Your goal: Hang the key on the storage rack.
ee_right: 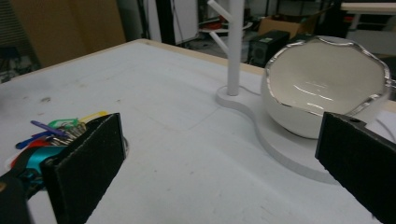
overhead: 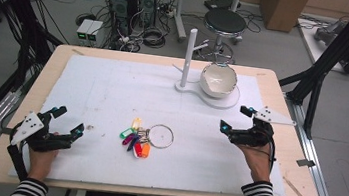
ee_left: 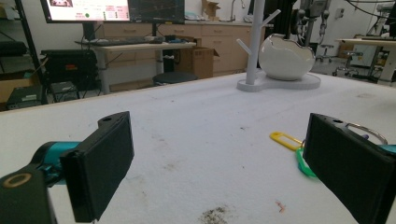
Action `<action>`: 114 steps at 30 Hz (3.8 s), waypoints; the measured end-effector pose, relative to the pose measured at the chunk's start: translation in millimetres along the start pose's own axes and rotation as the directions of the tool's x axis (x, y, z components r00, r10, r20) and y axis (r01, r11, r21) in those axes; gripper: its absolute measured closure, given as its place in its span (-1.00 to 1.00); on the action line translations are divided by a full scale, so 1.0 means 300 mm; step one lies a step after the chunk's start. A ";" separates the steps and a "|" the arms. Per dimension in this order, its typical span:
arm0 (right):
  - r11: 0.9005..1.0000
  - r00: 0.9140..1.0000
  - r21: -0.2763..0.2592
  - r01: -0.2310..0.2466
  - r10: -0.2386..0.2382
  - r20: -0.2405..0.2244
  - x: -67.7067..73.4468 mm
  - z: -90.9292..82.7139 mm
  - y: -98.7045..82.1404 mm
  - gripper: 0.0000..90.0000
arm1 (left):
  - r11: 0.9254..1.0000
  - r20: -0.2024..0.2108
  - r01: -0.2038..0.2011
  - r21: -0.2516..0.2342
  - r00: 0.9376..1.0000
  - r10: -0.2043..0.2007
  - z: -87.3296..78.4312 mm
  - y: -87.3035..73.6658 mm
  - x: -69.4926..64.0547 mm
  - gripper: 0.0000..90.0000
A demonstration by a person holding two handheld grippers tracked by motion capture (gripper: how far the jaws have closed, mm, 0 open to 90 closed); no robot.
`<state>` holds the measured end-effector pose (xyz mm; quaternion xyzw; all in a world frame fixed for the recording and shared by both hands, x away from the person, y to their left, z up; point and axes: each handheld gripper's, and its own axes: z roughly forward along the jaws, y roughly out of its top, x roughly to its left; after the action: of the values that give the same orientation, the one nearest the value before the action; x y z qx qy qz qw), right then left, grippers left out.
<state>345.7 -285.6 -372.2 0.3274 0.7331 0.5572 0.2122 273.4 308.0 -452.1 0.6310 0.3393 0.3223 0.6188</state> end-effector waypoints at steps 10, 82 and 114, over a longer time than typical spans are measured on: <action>0.989 0.992 0.138 0.062 -0.046 -0.115 0.052 0.086 0.109 -0.98 | 1.000 0.000 0.000 -0.001 1.000 0.000 0.000 0.000 0.000 -0.80; 0.480 0.923 0.788 0.384 -0.226 -0.312 0.325 0.706 0.143 -0.71 | 1.000 0.001 -0.005 -0.006 1.000 0.005 -0.001 -0.001 -0.002 -0.80; 0.378 0.900 0.819 0.432 -0.240 -0.364 0.359 0.743 0.113 0.20 | 1.000 0.003 -0.011 -0.004 1.000 0.011 -0.001 0.000 -0.003 -0.80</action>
<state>429.7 -51.7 -398.3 0.1796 0.9802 0.0659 0.0505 272.5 307.5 -452.3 0.6321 0.3343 0.3254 0.6187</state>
